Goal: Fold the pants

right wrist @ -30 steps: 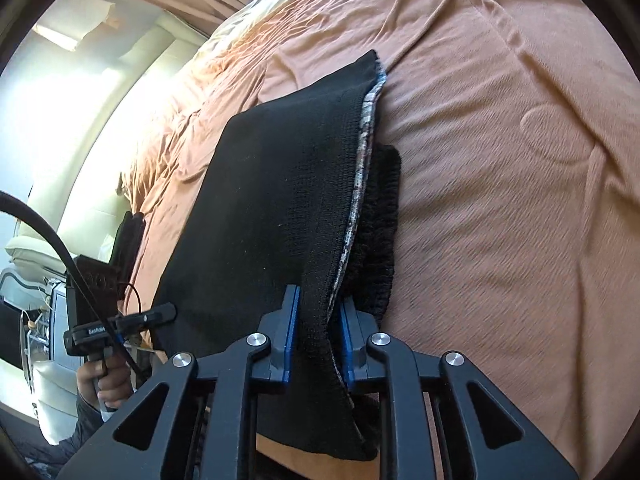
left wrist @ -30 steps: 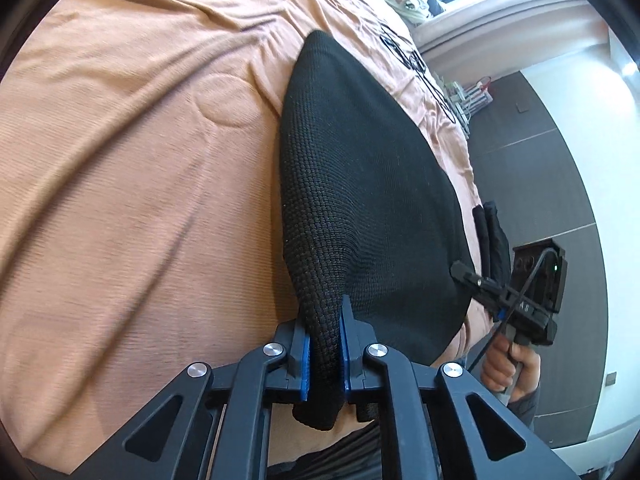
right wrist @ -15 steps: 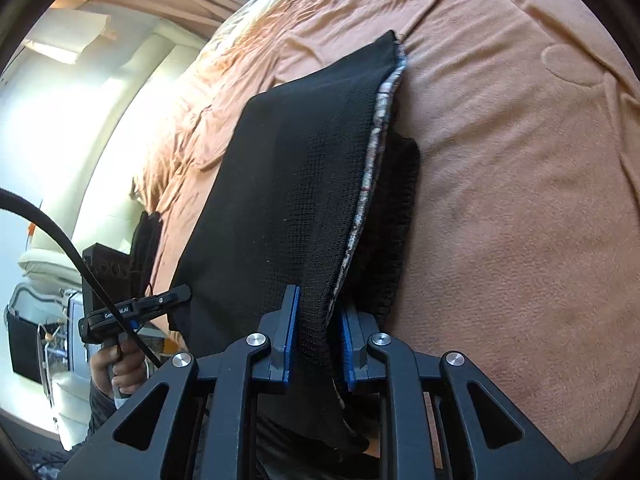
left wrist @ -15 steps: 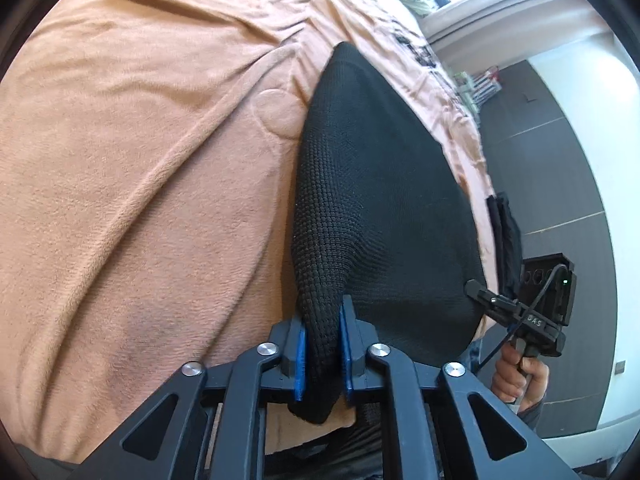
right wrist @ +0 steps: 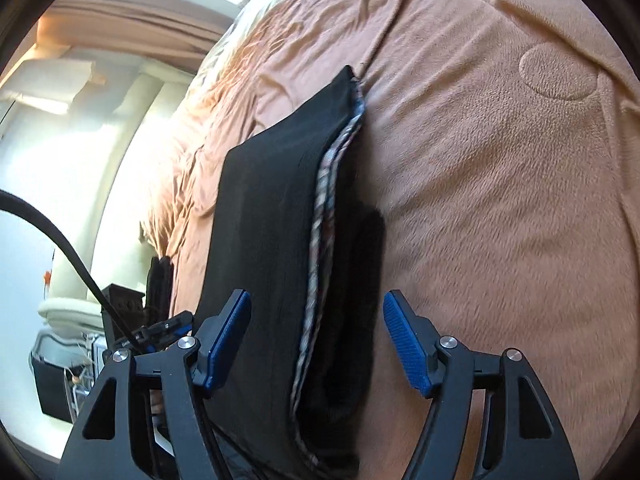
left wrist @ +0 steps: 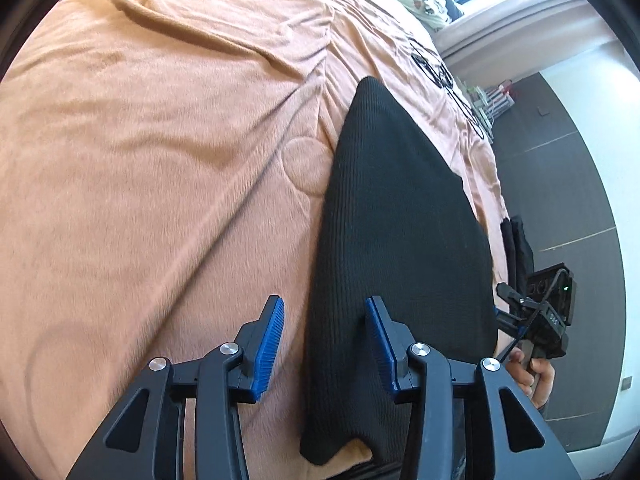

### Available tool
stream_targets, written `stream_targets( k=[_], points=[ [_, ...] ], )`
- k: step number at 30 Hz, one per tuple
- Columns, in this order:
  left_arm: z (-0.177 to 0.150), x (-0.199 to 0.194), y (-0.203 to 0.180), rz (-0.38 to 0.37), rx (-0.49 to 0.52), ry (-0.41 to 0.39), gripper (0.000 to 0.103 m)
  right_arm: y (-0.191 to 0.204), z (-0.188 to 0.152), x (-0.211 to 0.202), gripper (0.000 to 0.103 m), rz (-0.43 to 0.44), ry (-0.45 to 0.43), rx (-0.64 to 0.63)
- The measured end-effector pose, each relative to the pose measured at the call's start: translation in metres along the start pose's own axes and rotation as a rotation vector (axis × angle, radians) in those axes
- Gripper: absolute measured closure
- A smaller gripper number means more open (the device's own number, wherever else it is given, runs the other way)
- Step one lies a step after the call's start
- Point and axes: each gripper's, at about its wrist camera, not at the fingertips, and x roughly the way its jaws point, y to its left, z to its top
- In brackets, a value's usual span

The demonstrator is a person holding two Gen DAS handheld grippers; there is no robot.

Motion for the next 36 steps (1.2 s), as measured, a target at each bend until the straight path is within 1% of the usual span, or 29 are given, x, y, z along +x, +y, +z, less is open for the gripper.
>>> stream_targets(
  k=[3, 8, 13, 20, 21, 22, 24, 25, 27, 30, 32, 33, 34, 36],
  points=[
    [0.009, 0.005, 0.001, -0.008, 0.001, 0.003, 0.058, 0.0, 0.003, 0.013, 0.036, 0.008, 0.013, 0.05],
    [0.023, 0.014, -0.004, -0.029, 0.011, 0.012, 0.058, 0.001, 0.009, 0.018, 0.036, 0.008, 0.023, 0.071],
    [0.038, 0.025, -0.01, -0.053, 0.021, 0.023, 0.058, -0.008, 0.017, 0.024, 0.036, 0.055, 0.028, 0.116],
    [0.055, 0.042, -0.015, -0.073, 0.033, 0.045, 0.058, -0.013, 0.027, 0.034, 0.036, 0.095, 0.042, 0.116],
    [0.057, 0.045, -0.015, -0.078, 0.032, 0.048, 0.058, -0.013, 0.028, 0.034, 0.037, 0.098, 0.04, 0.115],
    [0.06, 0.046, -0.015, -0.081, 0.032, 0.05, 0.058, -0.013, 0.028, 0.034, 0.045, 0.096, 0.038, 0.11],
    [0.064, 0.049, -0.015, -0.085, 0.032, 0.052, 0.058, -0.01, 0.03, 0.032, 0.056, 0.091, 0.044, 0.089],
    [0.066, 0.051, -0.016, -0.087, 0.034, 0.053, 0.058, -0.008, 0.031, 0.029, 0.058, 0.095, 0.041, 0.079],
    [0.069, 0.053, -0.017, -0.091, 0.039, 0.056, 0.058, -0.005, 0.032, 0.027, 0.058, 0.092, 0.039, 0.058],
    [0.075, 0.058, -0.018, -0.097, 0.043, 0.063, 0.058, -0.005, 0.032, 0.03, 0.058, 0.063, 0.05, 0.049],
    [0.079, 0.061, -0.017, -0.103, 0.041, 0.065, 0.058, -0.007, 0.033, 0.033, 0.054, 0.059, 0.056, 0.061],
    [0.08, 0.062, -0.017, -0.106, 0.039, 0.065, 0.058, -0.009, 0.034, 0.036, 0.049, 0.058, 0.056, 0.07],
    [0.083, 0.063, -0.017, -0.107, 0.039, 0.064, 0.058, -0.008, 0.034, 0.036, 0.048, 0.057, 0.056, 0.073],
    [0.087, 0.065, -0.017, -0.109, 0.039, 0.065, 0.058, -0.006, 0.035, 0.04, 0.048, 0.069, 0.059, 0.075]
  ],
)
